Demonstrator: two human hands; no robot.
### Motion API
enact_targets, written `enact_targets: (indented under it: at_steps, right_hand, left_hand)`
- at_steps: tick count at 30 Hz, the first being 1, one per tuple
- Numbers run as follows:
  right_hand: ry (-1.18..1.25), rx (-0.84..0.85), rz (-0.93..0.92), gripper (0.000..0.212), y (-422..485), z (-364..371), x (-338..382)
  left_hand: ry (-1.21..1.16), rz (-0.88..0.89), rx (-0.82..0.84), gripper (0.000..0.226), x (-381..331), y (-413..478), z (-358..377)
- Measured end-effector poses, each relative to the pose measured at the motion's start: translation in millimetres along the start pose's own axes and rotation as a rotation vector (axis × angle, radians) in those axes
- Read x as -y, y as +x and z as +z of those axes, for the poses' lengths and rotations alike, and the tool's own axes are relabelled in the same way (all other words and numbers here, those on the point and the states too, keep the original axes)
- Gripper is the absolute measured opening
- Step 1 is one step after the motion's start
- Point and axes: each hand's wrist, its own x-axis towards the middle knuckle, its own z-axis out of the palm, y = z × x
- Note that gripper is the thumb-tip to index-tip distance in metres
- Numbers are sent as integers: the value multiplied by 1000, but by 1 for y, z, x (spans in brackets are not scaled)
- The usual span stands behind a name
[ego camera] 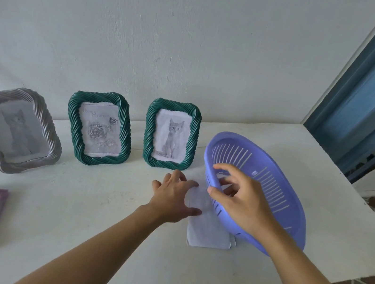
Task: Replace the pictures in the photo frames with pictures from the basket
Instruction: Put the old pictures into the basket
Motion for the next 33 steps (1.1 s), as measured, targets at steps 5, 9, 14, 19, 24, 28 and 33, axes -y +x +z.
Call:
enact_targets:
  at_steps: [5,9,14,19,24,28,33]
  right_hand:
    - [18,-16,-3,36,8,-14,3]
    - [-7,27,-3,35,4,-16,-1]
    - [-40,69,-33,37,-4,-11,-7]
    - [-29,81,-43,40,-8,-7,-9]
    - [1,63,-28,39,-8,-9,-8]
    - [8,61,-26,39,-8,-11,-8]
    - [17,55,-31,39,-8,-15,-8]
  left_hand:
    - [-12,4,45,75,-10,7,-7]
    - [23,-16,61,73,-16,14,-10]
    - [75,-53,135,78,-21,21,-16]
    - [97,-67,204,74,-28,26,-23]
    - [58,-94,180,76,-31,28,-19]
    - [-8,-139,175,73,-31,26,-18]
    - [-116,-159,134,80,-29,17,-18]
